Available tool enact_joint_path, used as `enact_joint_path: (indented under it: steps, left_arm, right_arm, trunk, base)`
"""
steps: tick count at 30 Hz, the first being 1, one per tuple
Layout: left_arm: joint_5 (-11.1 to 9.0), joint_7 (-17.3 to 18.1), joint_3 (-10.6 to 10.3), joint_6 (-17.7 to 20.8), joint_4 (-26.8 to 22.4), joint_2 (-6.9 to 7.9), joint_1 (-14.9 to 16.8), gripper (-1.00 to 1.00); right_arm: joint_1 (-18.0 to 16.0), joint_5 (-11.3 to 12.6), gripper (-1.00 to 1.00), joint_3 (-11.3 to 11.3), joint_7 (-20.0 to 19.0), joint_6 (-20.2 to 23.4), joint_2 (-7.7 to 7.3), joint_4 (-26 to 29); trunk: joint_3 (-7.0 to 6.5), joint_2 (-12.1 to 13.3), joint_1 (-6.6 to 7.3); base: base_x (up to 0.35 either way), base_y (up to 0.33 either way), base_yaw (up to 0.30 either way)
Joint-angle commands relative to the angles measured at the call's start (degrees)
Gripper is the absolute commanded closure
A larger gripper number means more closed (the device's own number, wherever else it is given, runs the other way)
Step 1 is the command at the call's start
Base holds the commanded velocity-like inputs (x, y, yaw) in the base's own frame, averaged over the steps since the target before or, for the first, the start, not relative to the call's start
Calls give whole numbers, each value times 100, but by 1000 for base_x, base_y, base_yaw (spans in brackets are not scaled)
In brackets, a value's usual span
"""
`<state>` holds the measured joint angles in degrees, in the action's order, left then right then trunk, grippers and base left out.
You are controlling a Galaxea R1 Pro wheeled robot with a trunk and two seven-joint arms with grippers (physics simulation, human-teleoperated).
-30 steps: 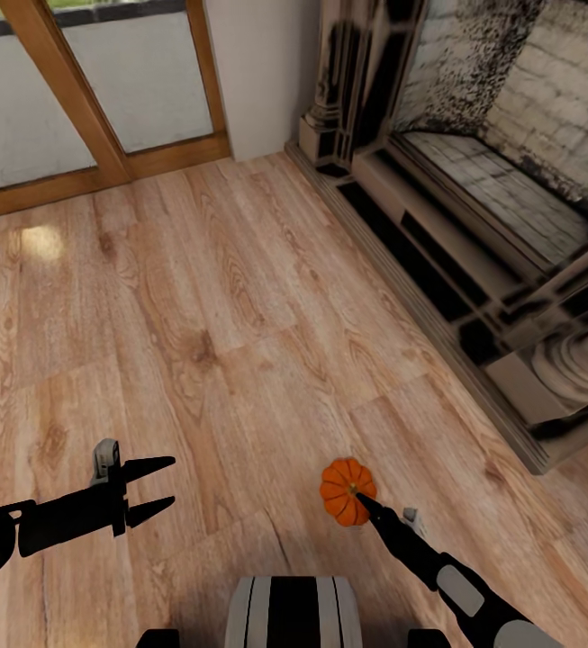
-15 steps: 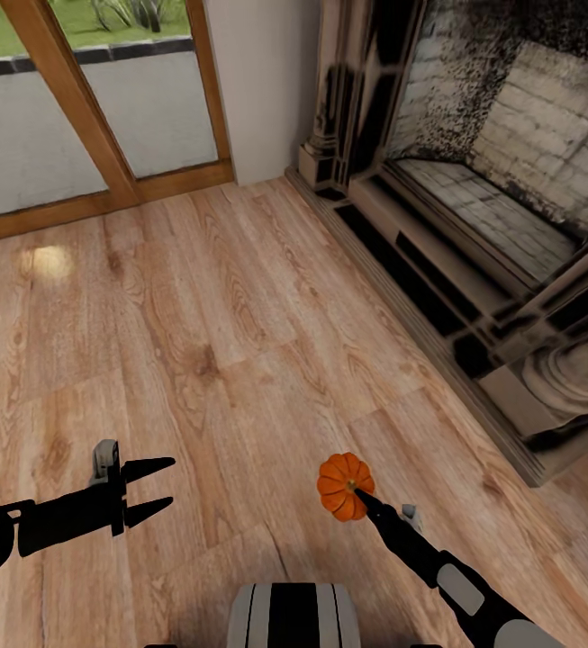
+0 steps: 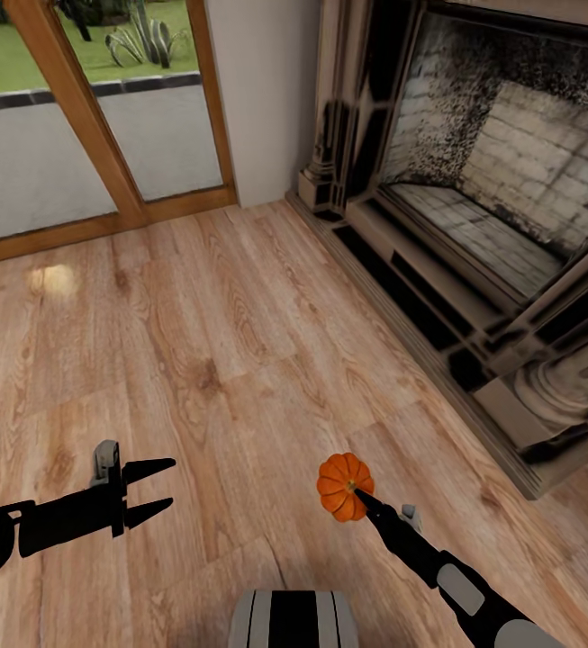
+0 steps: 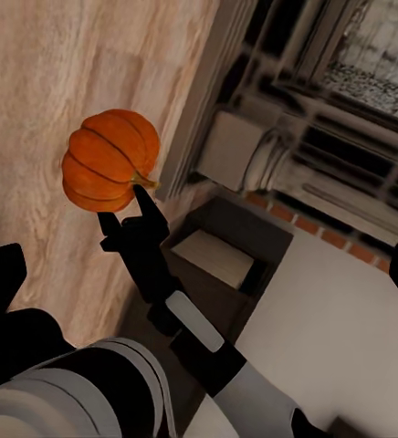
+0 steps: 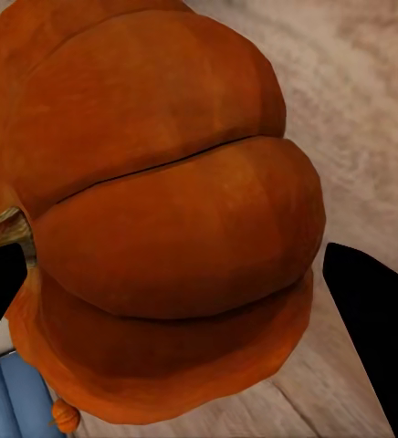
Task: Place each of the two pumpkins and all three candles from the living room inside a cabinet in the living room (use any cabinet), then make sure every cabinet is closed, and position the cauldron so it is next to a table in the living room.
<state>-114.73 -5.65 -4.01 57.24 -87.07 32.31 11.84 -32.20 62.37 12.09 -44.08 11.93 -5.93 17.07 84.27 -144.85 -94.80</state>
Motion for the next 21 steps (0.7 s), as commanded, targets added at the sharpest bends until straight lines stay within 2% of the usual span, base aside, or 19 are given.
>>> enact_joint_path:
  steps: [1,21]
  left_arm:
    - [-58,-59,-5,7,-3,3,3,-100]
    - [3,-59,2,7,-3,0,3,-100]
  right_arm:
    - [-2,56,100,22,-14,43,-4,-2]
    - [1,65,100,22,49,100,13,-11]
  trunk:
    - [-19,0,3]
    - [-462,27,55]
  base:
    - [0,0,0]
    - [0,0,0]
